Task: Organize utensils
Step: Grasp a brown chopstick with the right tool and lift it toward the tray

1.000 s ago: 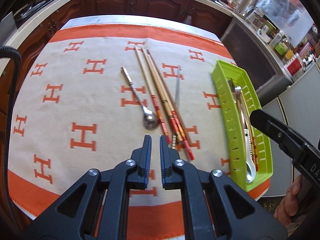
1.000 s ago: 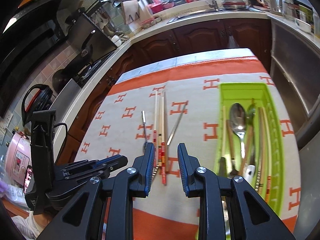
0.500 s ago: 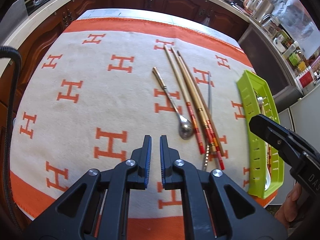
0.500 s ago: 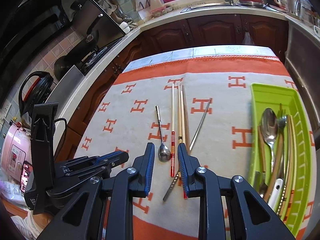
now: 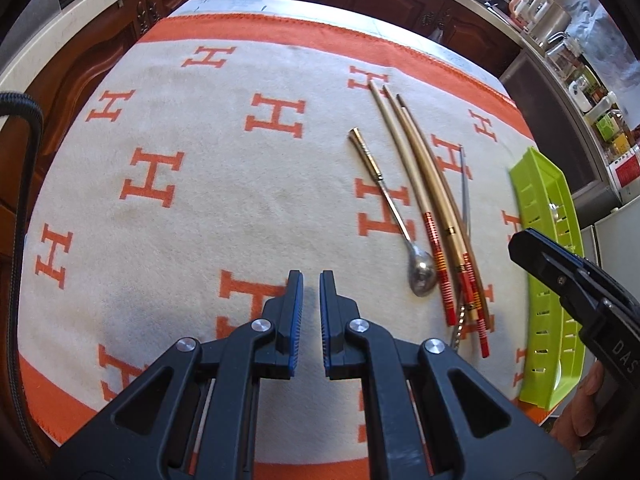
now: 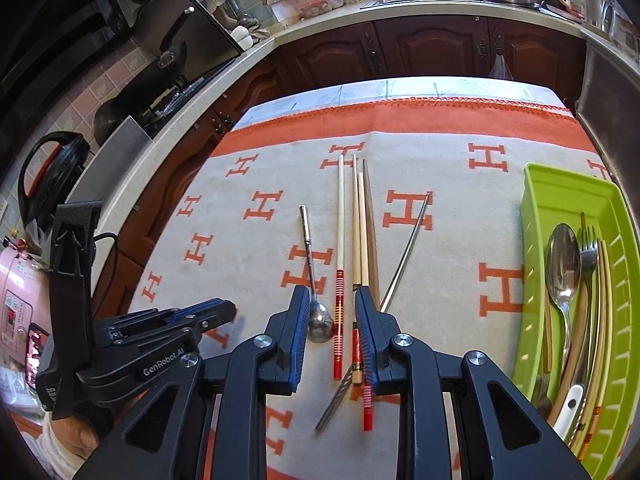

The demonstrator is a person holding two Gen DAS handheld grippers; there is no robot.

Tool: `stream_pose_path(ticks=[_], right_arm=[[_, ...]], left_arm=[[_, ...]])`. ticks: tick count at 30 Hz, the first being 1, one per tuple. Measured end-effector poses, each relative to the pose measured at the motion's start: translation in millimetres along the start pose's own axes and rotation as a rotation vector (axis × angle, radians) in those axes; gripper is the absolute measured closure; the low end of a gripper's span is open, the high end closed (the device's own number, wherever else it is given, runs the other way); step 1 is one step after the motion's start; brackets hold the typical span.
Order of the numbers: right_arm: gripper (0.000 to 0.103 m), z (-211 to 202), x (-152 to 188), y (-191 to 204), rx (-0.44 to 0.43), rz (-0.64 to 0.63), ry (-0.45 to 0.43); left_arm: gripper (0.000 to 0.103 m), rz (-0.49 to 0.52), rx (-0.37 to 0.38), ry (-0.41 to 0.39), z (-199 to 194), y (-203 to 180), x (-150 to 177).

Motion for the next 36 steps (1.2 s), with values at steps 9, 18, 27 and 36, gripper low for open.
stream_pose_path(ticks=[9, 18, 27, 36], right_arm=[[0.081, 31, -4, -6, 0.045, -0.016, 0.026], [0.095, 64, -12, -21, 0.089, -0.003, 0.091], [0.096, 81, -16, -19, 0.122, -0.036, 0.113], [0.096, 95, -22, -15, 0.138, -0.071, 0.137]], left_arm=[[0.098, -0.007, 0.005, 0.017, 12, 3, -1], [0.098, -0.005, 0.014, 0.026, 16, 3, -2], [0.098, 0.000, 0.012, 0.025, 18, 1, -4], [0.098, 0.016, 0.018, 0.023, 16, -6, -7]])
Point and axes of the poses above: each gripper's, at about its wrist camera, not at the fingertips, and z roughly the way its jaws point, y to its left, x to its underside, the point moved 1 cm from there along z, roughly the way its jaws point, and after that the axes turned 3 degrees about z, right-handed, at the moved point
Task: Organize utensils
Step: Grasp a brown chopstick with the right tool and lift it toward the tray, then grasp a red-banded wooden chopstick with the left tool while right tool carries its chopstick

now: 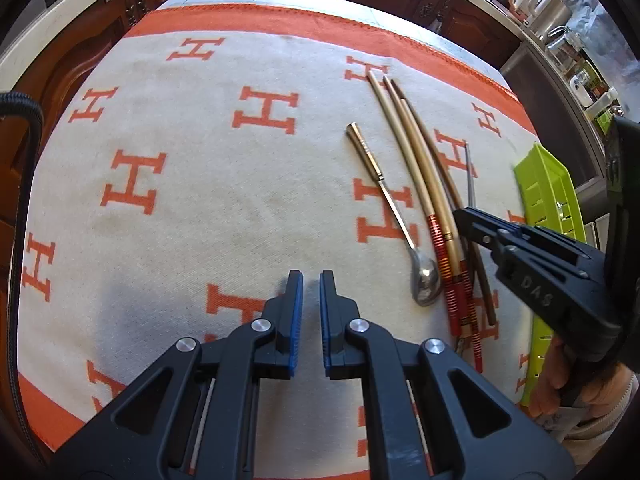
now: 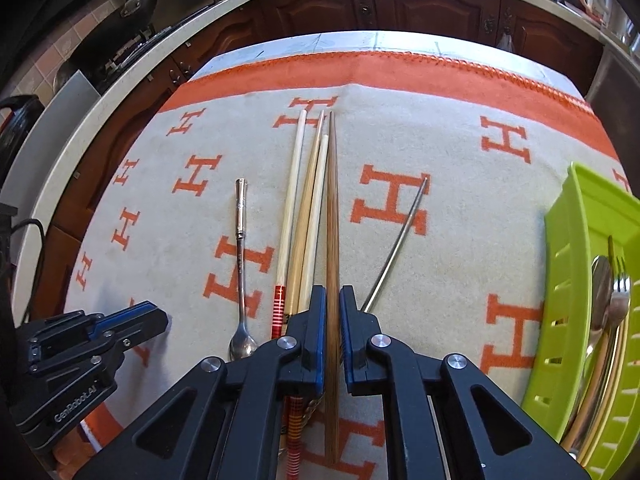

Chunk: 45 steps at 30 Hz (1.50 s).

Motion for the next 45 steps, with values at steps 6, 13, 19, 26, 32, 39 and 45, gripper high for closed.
stream_pose_path(ticks=[6, 13, 19, 26, 32, 39, 45], right_arm=[[0.096, 1, 1, 5, 0.023, -0.050, -0.012], [0.097, -26, 3, -16, -0.061, 0.056, -0.078], [0.097, -64, 12, -40, -0.125, 0.134, -0.133], [0.097, -96, 32, -69, -0.155, 0.210, -0.174], [0.097, -118, 44, -93, -0.164, 0.245, -0.204], [0.097, -127, 54, -107, -0.167, 0.262, -0.224], [0.097, -133, 62, -114, -0.162, 0.272, -0.238]], left_arm=[[0.098, 0.006, 0.054, -0.016, -7, -11, -11], [0.098, -0.020, 0.203, -0.021, -9, -25, -31], [0.098, -0.061, 0.333, 0.062, 8, -44, -48], [0.099, -0.070, 0.299, 0.133, 29, -70, -54], [0.099, -0.067, 0.226, 0.163, 44, -84, -55], [0.099, -0.034, 0.136, 0.178, 52, -100, -55], [0.097, 0.036, 0.032, 0.147, 55, -120, -56]])
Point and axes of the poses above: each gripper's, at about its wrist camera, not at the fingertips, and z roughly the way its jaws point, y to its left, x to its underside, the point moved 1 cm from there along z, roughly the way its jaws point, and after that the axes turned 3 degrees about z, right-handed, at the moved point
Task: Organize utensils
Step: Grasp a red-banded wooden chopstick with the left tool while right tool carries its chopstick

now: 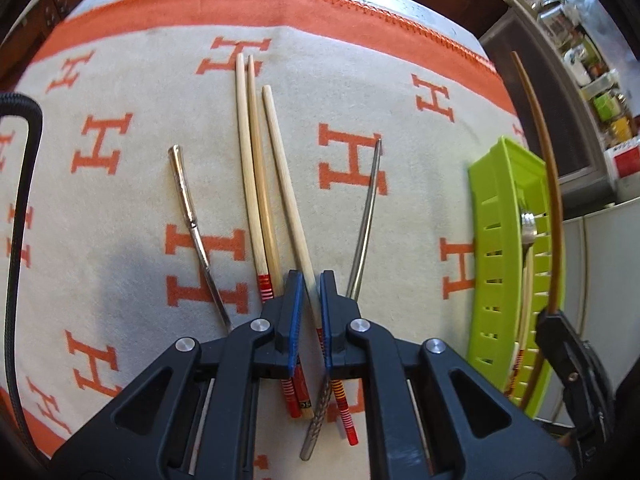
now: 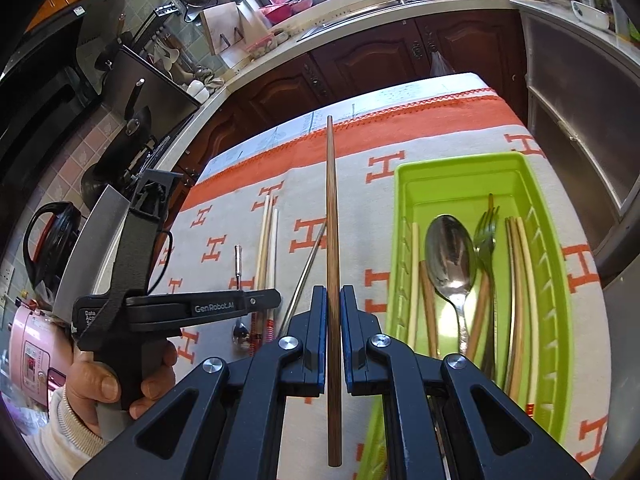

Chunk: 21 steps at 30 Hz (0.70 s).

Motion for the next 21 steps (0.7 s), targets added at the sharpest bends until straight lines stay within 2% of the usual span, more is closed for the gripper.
stream_pose_path(ticks=[5, 8, 14, 21], right_arm=[[0.097, -12, 4, -12, -0.001, 0.034, -0.013], [0.097, -24, 5, -22, -0.003, 0.057, -0.031], [0.097, -52, 9, -46, 0.021, 0.089, -0.060], [0.097, -68, 24, -90, 0.110, 0.145, -0.041]], left_arm=[[0.096, 0.032, -0.082, -0.052, 2, -12, 1], [0.100, 0.025, -0.082, -0.075, 2, -13, 3], [0.100, -0.016, -0.004, -0.103, -21, -9, 12], [0.100, 0.038, 0.179, -0.096, -61, -48, 29]])
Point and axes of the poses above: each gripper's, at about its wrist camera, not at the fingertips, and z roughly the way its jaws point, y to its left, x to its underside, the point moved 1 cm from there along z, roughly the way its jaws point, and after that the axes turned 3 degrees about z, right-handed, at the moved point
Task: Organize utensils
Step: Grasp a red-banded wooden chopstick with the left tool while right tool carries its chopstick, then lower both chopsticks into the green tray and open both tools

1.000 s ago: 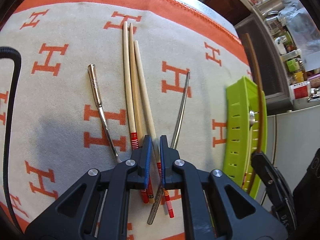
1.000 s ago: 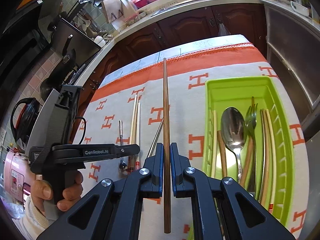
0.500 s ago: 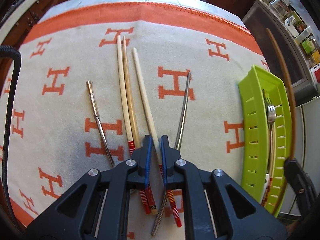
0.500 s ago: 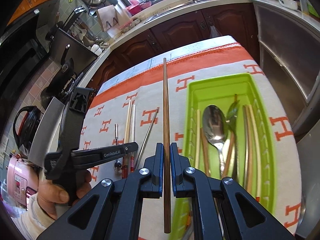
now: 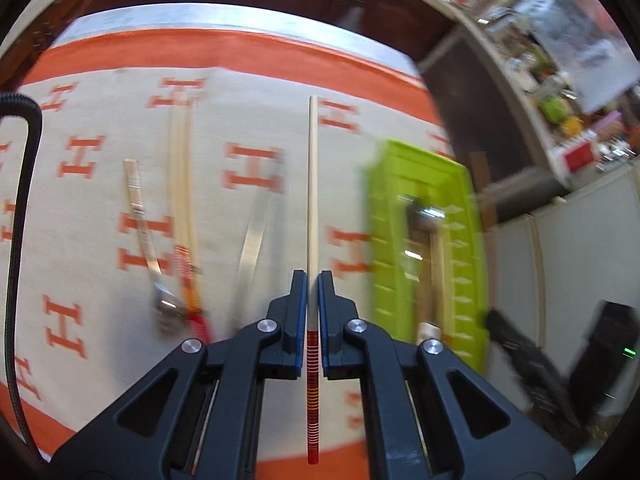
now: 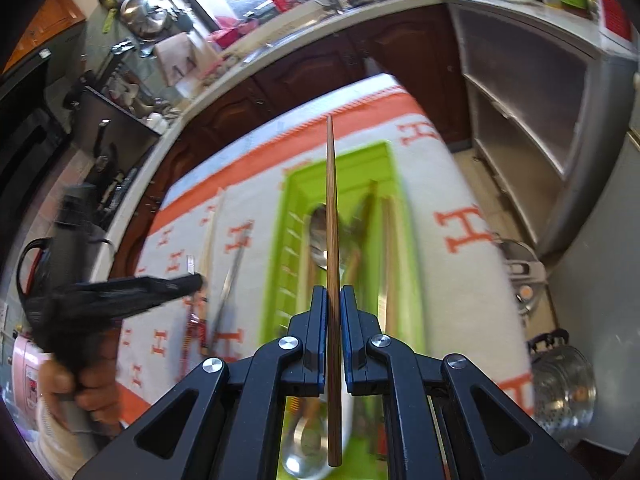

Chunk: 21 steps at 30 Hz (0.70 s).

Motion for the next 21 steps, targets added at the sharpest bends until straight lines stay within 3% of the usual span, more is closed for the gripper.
stream_pose_path(ticks=[4, 11, 13, 16, 19, 21], right_arm=[[0.097, 6, 11, -19, 0.032, 0.020, 0.038], [0.094, 15, 23, -26, 0.052, 0.014, 0.071], [0.084, 12, 23, -25, 0.048, 0.024, 0.065], [0.078, 1, 23, -27, 0.016, 0.049, 0.032], [0.069, -16, 22, -28, 0.041, 0.062, -0.017], [0.069, -24, 21, -28, 0.054, 0.065, -0.039]], left_arm=[[0.100, 0.047, 0.102, 0.036, -1, -38, 6], [0.100, 0.092, 0.163, 0.099, 21, -86, 14], [0.100, 0.103, 0.180, 0.107, 28, -97, 15], [0.100, 0.132, 0.187, 0.119, 34, -110, 21], [0.100, 0.156, 0.188, 0.127, 41, -117, 25], [0.100, 0.167, 0.180, 0.127, 43, -119, 28]])
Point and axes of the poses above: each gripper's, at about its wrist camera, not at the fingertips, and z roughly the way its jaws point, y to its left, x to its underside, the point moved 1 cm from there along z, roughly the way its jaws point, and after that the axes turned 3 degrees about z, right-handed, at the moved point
